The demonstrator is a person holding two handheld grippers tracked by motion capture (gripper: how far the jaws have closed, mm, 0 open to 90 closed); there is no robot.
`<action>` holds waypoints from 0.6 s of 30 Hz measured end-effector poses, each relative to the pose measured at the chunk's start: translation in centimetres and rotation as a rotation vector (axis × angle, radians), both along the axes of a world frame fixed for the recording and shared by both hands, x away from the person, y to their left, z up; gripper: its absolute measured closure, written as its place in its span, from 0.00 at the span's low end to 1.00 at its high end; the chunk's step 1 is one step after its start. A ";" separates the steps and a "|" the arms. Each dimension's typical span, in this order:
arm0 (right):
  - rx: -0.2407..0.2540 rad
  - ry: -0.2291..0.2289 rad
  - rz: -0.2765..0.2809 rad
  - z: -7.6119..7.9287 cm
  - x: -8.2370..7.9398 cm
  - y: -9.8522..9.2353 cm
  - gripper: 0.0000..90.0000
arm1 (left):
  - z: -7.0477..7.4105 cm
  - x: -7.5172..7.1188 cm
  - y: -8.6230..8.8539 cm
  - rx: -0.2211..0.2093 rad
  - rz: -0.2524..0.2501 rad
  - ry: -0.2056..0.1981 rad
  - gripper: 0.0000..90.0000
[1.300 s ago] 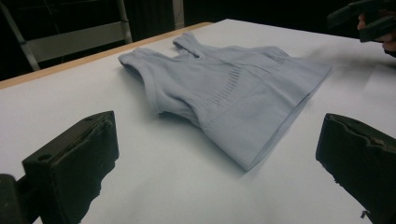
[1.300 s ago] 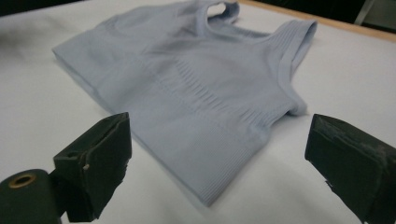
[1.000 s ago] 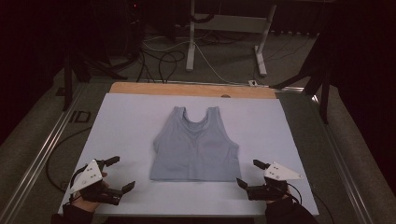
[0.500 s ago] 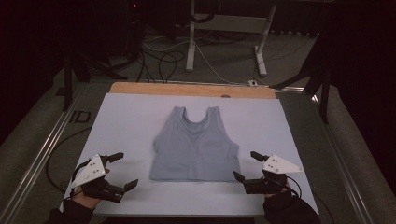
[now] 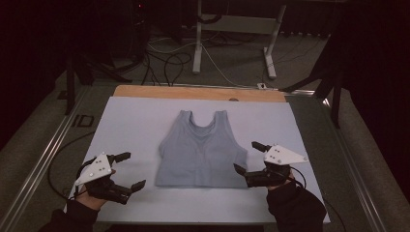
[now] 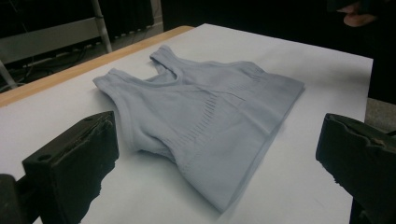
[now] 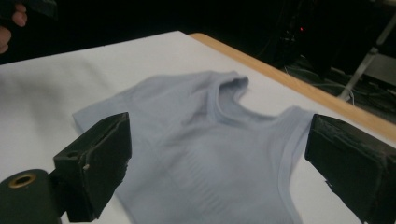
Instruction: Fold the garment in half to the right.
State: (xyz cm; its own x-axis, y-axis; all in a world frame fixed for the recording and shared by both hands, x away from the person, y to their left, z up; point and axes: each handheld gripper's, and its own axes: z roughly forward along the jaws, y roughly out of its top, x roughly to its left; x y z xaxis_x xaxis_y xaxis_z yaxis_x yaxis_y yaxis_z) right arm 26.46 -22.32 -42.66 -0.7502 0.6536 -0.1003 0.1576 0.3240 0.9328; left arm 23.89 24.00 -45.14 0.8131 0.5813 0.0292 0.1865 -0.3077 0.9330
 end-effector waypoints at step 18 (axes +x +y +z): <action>0.004 -0.033 0.035 2.3 3.9 4.4 0.08 | 1.3 1.2 -1.8 0.017 0.026 0.016 0.00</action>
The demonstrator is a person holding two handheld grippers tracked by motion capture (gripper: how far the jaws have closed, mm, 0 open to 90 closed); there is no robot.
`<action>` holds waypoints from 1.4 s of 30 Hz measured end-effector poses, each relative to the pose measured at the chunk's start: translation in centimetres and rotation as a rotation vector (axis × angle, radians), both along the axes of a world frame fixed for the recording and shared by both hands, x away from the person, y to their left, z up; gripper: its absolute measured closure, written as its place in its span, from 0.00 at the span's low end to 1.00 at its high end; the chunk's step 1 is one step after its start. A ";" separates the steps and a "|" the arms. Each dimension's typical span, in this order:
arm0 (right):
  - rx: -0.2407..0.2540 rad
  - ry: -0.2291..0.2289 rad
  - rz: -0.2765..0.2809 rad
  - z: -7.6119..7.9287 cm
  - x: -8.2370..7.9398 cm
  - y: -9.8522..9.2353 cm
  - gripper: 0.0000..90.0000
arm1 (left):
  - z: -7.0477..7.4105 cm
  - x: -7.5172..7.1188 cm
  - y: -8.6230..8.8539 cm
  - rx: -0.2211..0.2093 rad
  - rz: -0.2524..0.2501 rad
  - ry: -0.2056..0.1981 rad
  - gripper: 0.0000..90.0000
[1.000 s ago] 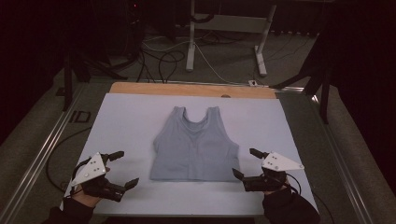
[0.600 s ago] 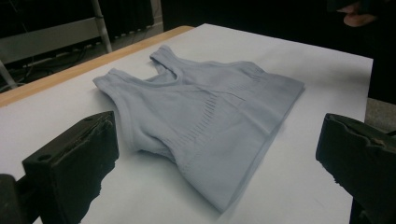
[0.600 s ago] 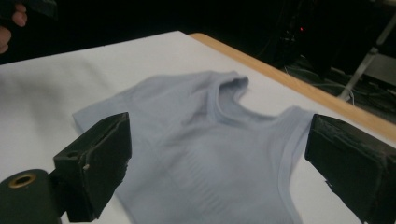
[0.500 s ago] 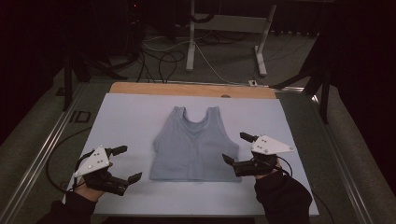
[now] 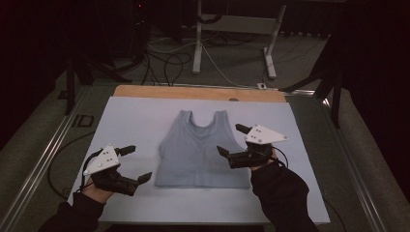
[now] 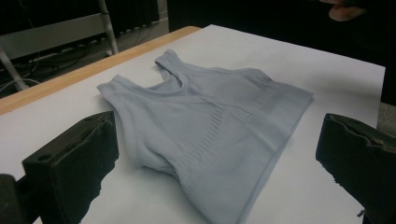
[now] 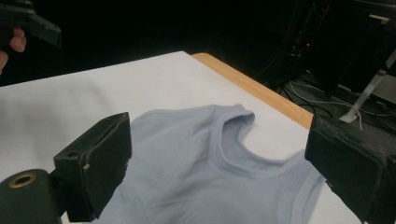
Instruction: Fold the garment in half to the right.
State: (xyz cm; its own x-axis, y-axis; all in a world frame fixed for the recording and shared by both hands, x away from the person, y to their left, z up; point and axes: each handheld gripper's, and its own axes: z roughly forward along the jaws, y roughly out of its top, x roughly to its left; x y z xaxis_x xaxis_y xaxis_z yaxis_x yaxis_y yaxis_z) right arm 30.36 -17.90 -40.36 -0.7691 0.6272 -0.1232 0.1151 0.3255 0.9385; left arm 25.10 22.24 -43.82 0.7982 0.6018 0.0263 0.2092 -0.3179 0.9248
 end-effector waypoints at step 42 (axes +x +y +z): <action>-0.007 0.066 0.043 -3.5 6.8 8.2 0.08 | -4.9 2.3 -4.4 0.080 0.088 0.235 0.00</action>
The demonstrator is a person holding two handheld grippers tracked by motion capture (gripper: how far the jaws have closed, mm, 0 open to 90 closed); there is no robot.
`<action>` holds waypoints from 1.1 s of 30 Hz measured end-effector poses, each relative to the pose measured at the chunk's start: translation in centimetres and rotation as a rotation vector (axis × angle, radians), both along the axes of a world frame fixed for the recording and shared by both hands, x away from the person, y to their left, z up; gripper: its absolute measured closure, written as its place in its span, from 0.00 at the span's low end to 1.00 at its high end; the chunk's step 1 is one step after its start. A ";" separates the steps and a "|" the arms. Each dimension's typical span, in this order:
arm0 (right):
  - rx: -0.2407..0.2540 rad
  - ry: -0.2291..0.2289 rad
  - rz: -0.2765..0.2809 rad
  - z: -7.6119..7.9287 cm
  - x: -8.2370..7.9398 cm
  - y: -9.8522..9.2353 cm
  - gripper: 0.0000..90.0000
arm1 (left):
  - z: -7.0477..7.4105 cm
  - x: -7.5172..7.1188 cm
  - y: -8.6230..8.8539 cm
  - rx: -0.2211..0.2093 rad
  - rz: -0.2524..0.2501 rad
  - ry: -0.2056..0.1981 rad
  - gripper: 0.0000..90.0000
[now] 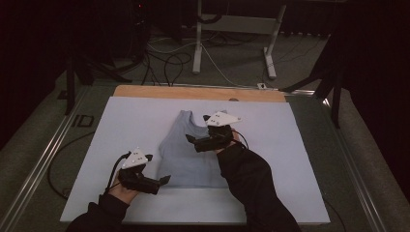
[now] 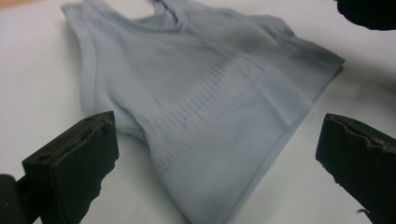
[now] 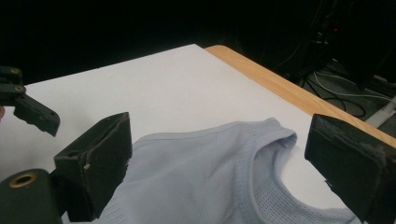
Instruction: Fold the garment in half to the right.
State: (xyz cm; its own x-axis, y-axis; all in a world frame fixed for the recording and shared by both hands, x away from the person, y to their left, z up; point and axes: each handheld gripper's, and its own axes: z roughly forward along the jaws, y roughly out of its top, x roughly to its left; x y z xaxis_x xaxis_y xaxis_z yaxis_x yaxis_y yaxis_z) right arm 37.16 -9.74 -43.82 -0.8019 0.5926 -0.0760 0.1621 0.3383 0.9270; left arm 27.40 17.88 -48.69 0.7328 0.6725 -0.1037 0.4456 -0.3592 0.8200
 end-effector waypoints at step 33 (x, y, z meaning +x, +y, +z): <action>-0.035 0.024 0.028 -0.9 1.0 1.6 0.08 | -3.7 1.4 -0.5 0.044 0.012 0.296 0.38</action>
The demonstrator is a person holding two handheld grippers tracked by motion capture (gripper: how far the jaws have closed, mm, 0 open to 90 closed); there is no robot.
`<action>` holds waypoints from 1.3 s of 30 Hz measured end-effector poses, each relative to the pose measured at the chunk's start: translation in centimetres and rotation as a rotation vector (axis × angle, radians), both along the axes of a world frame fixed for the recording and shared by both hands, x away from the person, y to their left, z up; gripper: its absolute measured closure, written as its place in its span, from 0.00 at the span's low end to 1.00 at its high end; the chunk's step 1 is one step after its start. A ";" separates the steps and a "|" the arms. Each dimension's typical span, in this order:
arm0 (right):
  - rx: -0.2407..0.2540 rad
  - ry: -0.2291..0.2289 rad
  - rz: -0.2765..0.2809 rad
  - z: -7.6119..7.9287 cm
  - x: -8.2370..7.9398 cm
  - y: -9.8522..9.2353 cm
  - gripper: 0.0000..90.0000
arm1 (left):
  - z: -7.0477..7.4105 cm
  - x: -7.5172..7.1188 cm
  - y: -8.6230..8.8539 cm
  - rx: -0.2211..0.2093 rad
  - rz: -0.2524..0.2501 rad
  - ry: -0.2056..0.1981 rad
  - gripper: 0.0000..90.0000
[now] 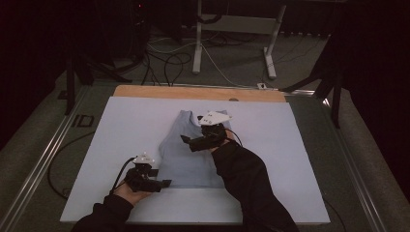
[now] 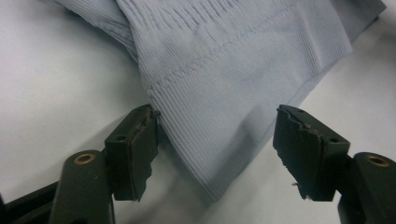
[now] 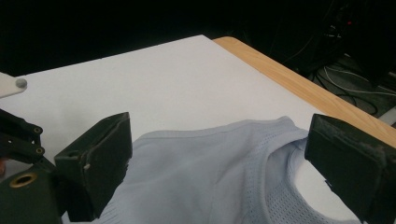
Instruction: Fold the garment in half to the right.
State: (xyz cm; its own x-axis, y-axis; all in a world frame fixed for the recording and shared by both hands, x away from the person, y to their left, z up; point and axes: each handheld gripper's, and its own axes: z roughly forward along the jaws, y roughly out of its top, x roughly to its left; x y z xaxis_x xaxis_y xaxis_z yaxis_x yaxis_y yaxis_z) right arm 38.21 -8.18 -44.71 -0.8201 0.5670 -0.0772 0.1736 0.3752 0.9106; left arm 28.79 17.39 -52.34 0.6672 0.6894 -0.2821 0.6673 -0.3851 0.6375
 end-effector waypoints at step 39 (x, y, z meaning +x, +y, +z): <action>-0.012 0.081 -0.022 -1.9 4.3 3.3 0.09 | 0.6 -0.7 -0.8 -0.012 0.029 -0.002 0.94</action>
